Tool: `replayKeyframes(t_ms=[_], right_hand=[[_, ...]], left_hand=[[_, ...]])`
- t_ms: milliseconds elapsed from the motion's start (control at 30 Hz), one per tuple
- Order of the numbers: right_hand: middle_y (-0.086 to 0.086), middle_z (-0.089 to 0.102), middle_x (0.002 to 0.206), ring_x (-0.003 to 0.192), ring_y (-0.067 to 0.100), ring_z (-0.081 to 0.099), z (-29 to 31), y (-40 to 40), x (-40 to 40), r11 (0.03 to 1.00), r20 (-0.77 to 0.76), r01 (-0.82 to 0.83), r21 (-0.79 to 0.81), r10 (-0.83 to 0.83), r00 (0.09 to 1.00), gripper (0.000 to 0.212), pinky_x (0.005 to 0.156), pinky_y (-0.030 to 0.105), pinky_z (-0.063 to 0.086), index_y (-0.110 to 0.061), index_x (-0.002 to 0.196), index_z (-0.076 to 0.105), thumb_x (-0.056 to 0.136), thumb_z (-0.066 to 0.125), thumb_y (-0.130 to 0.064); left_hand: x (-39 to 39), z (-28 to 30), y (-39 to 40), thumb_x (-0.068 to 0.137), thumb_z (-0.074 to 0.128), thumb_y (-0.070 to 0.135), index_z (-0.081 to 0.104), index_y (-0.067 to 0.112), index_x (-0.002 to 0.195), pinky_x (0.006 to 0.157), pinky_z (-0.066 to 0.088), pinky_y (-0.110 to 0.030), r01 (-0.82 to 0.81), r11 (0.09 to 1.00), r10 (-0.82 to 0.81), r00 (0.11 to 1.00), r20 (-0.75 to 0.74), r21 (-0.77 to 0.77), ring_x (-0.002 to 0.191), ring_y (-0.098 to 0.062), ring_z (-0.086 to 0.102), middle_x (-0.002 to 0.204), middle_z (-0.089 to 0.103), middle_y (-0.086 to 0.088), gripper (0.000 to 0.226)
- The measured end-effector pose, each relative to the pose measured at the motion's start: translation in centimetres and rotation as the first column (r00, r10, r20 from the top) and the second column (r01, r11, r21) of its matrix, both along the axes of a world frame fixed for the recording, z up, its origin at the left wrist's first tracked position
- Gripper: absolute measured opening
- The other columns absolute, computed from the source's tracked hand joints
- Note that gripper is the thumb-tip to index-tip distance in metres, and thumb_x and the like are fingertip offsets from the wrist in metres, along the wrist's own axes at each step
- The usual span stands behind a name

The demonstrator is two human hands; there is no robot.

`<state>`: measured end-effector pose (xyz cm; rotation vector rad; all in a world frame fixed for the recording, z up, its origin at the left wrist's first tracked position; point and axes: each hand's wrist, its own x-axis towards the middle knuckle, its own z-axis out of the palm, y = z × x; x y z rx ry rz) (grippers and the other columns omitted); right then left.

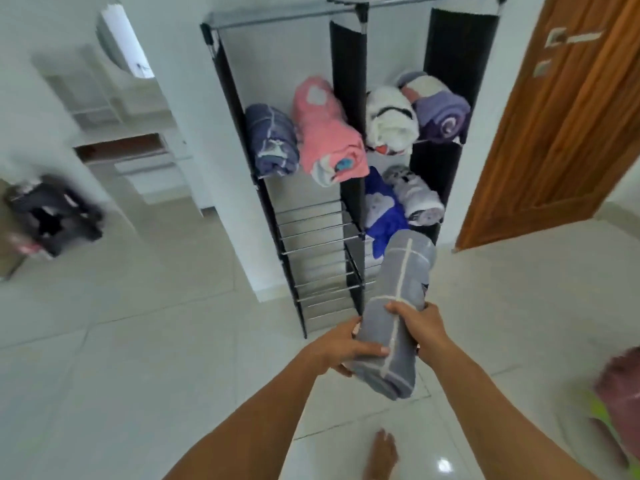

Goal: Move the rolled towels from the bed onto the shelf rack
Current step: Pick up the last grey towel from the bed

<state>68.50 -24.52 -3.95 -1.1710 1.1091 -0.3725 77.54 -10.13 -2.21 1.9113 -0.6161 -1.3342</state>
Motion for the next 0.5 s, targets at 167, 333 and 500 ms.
replayKeyframes(t_ms=[167, 333, 500], right_hand=[[0.012, 0.060, 0.113, 0.094, 0.032, 0.060, -2.3, -2.4, 9.4, 0.978, -0.052, -0.195, 0.075, 0.199, 0.979, 0.079, 0.080, 0.042, 0.051, -0.007, 0.126, 0.047, 0.058, 0.084, -0.026], [0.012, 0.059, 0.111, 0.086, 0.027, 0.058, -2.8, -6.7, 17.2, 0.953, -0.101, -0.285, 0.106, 0.295, 0.950, 0.074, 0.071, 0.039, 0.047, -0.007, 0.125, 0.045, 0.064, 0.082, -0.026], [0.012, 0.058, 0.115, 0.086, 0.025, 0.058, -2.7, -10.7, 24.0, 0.931, -0.168, -0.364, 0.035, 0.365, 0.916, 0.069, 0.069, 0.033, 0.047, -0.006, 0.126, 0.044, 0.070, 0.080, -0.025]], left_hand=[[7.1, -2.3, -1.1, 0.069, 0.080, 0.044, 0.027, 0.031, 0.147, 0.094, 0.053, -0.049, -0.161, 0.983, 0.169, 0.981, -0.094, 0.089, 0.121, -0.030, 0.056, 0.145, 0.047, -0.005, 0.095], [12.7, -4.0, -4.8, 0.072, 0.079, 0.040, 0.030, 0.031, 0.145, 0.090, 0.056, -0.048, -0.303, 0.949, 0.315, 0.924, -0.216, 0.086, 0.118, -0.028, 0.058, 0.141, 0.049, -0.004, 0.088], [17.4, -5.2, -8.9, 0.076, 0.079, 0.021, 0.032, 0.030, 0.141, 0.082, 0.057, -0.038, -0.447, 0.894, 0.430, 0.843, -0.322, 0.025, 0.102, -0.021, 0.063, 0.125, 0.056, -0.002, 0.081]])
